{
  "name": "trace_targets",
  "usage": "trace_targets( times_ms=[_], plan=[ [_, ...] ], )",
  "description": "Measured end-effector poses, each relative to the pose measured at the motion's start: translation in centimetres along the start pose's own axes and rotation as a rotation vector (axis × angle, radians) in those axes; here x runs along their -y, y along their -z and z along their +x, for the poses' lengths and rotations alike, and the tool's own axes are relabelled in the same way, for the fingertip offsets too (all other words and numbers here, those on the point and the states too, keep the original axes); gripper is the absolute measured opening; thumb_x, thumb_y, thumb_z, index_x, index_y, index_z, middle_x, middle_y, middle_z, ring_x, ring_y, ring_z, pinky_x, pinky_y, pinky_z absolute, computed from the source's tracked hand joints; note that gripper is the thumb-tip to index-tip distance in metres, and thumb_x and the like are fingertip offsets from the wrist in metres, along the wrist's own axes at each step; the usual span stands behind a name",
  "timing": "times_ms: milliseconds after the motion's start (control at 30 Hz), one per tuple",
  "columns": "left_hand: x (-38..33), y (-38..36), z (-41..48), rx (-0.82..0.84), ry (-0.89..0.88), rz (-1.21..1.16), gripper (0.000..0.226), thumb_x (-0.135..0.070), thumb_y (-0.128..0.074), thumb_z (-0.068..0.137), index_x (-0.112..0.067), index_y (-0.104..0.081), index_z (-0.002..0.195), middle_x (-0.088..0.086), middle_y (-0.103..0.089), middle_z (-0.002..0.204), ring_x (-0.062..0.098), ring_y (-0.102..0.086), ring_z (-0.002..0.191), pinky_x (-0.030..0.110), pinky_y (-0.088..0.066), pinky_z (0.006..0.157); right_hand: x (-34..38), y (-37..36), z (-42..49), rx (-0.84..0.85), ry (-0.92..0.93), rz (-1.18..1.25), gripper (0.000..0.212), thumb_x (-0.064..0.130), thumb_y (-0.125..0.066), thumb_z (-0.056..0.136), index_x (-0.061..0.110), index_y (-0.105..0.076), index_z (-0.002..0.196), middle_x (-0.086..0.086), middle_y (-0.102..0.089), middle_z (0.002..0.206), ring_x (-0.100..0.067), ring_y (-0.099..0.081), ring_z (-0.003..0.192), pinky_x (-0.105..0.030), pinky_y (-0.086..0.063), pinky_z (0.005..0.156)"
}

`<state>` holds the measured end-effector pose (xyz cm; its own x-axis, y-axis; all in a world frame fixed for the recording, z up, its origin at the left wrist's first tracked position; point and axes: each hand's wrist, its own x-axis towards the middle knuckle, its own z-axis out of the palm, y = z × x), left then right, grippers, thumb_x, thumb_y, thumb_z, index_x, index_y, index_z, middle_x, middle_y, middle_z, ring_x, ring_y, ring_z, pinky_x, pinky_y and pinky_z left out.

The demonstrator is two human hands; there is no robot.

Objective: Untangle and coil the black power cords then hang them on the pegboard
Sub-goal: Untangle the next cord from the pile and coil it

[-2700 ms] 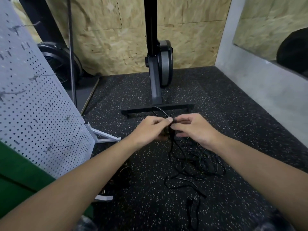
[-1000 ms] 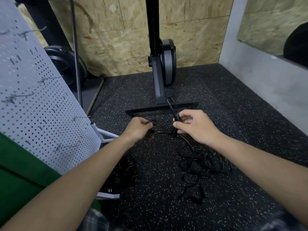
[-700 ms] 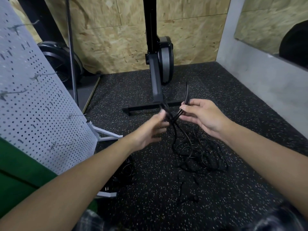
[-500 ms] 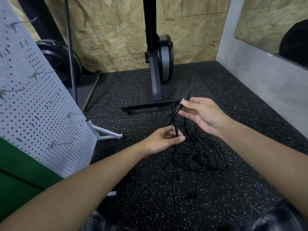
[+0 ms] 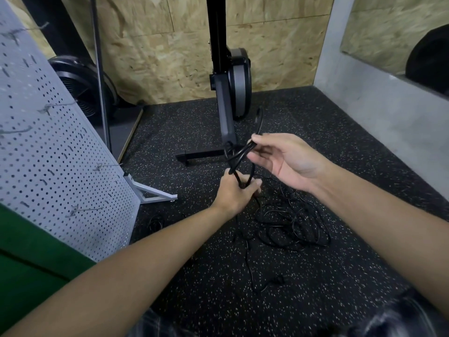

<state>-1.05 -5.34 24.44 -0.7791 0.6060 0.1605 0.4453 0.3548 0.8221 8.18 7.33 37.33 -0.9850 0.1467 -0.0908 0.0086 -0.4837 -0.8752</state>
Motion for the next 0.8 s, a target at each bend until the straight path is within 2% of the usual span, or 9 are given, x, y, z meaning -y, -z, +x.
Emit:
trace_targets(
  times_ms=[100,167,300,400,467,533,600,700,800],
  plan=[
    [1.4,1.1,-1.0,0.281,0.013,0.188,0.05,-0.046,-0.051,0.108,-0.01,-0.067,0.077,-0.004,-0.064,0.075,0.006,-0.061,0.07,0.03,-0.045,0.071,0.9,1.1,0.2,-0.116,0.071,0.022,0.008,0.0,-0.061,0.1,-0.003,-0.068,0.096,-0.013,-0.072,0.089,-0.017,-0.071,0.08,-0.021,-0.062,0.07],
    [3.5,1.8,-1.2,0.394,0.131,0.309,0.058,-0.055,-0.044,0.107,-0.007,-0.068,0.085,0.005,-0.072,0.082,0.02,-0.07,0.077,0.035,-0.053,0.076,1.1,2.4,0.3,-0.208,0.087,0.003,0.008,-0.001,-0.062,0.099,-0.004,-0.068,0.095,-0.015,-0.072,0.09,-0.019,-0.071,0.081,-0.023,-0.062,0.071],
    [5.4,3.5,-0.9,0.445,0.268,0.52,0.06,-0.062,-0.039,0.105,-0.009,-0.064,0.093,0.013,-0.074,0.093,0.029,-0.072,0.085,0.05,-0.058,0.086,0.9,4.5,0.5,-0.332,0.092,-0.046,0.005,-0.002,-0.064,0.098,-0.007,-0.067,0.098,-0.014,-0.072,0.091,-0.019,-0.073,0.082,-0.026,-0.063,0.075],
    [5.3,4.1,-0.9,0.498,0.246,0.528,0.055,-0.061,-0.045,0.105,-0.011,-0.061,0.087,0.005,-0.07,0.085,0.021,-0.068,0.076,0.039,-0.058,0.077,0.6,5.0,0.8,-0.36,0.086,-0.086,0.008,-0.001,-0.064,0.099,-0.007,-0.065,0.104,-0.017,-0.07,0.099,-0.021,-0.072,0.087,-0.026,-0.062,0.077],
    [4.4,3.9,-1.2,0.547,0.259,0.373,0.043,-0.056,-0.061,0.1,-0.014,-0.068,0.094,-0.002,-0.071,0.09,0.013,-0.067,0.082,0.031,-0.055,0.077,0.2,5.0,0.8,-0.339,0.054,-0.111,0.011,0.001,-0.062,0.101,-0.007,-0.066,0.107,-0.019,-0.071,0.103,-0.023,-0.07,0.091,-0.027,-0.062,0.077],
    [2.4,4.0,-1.4,0.532,0.248,0.144,0.044,-0.055,-0.072,0.092,-0.018,-0.074,0.114,-0.003,-0.076,0.112,0.014,-0.07,0.106,0.036,-0.052,0.101,-0.2,4.8,0.8,-0.308,0.023,-0.123,0.018,0.001,-0.059,0.102,-0.009,-0.065,0.116,-0.019,-0.072,0.105,-0.023,-0.07,0.093,-0.028,-0.063,0.078],
    [0.2,4.0,-1.3,0.487,0.25,-0.164,0.047,-0.048,-0.073,0.093,-0.014,-0.067,0.125,0.004,-0.077,0.117,0.021,-0.072,0.113,0.042,-0.045,0.113,-0.3,4.7,0.8,-0.278,0.001,-0.101,0.021,-0.001,-0.056,0.103,-0.008,-0.063,0.121,-0.018,-0.072,0.106,-0.023,-0.071,0.094,-0.029,-0.063,0.078],
    [-2.0,4.0,-1.0,0.416,0.359,-0.522,0.046,-0.038,-0.068,0.1,-0.017,-0.048,0.135,0.017,-0.078,0.11,0.035,-0.075,0.107,0.052,-0.053,0.106,-0.2,4.7,0.7,-0.22,-0.03,-0.048,0.021,-0.002,-0.053,0.104,-0.005,-0.062,0.122,-0.018,-0.072,0.109,-0.023,-0.074,0.094,-0.029,-0.063,0.077],
    [-2.0,4.1,-0.7,0.32,0.414,-0.604,0.07,-0.028,-0.076,0.095,-0.027,-0.034,0.152,0.013,-0.079,0.112,0.037,-0.072,0.113,0.048,-0.058,0.096,-0.3,4.6,0.5,-0.175,-0.066,-0.058,0.02,-0.002,-0.051,0.104,-0.003,-0.065,0.118,-0.017,-0.072,0.112,-0.023,-0.075,0.096,-0.03,-0.063,0.078]
  ],
)
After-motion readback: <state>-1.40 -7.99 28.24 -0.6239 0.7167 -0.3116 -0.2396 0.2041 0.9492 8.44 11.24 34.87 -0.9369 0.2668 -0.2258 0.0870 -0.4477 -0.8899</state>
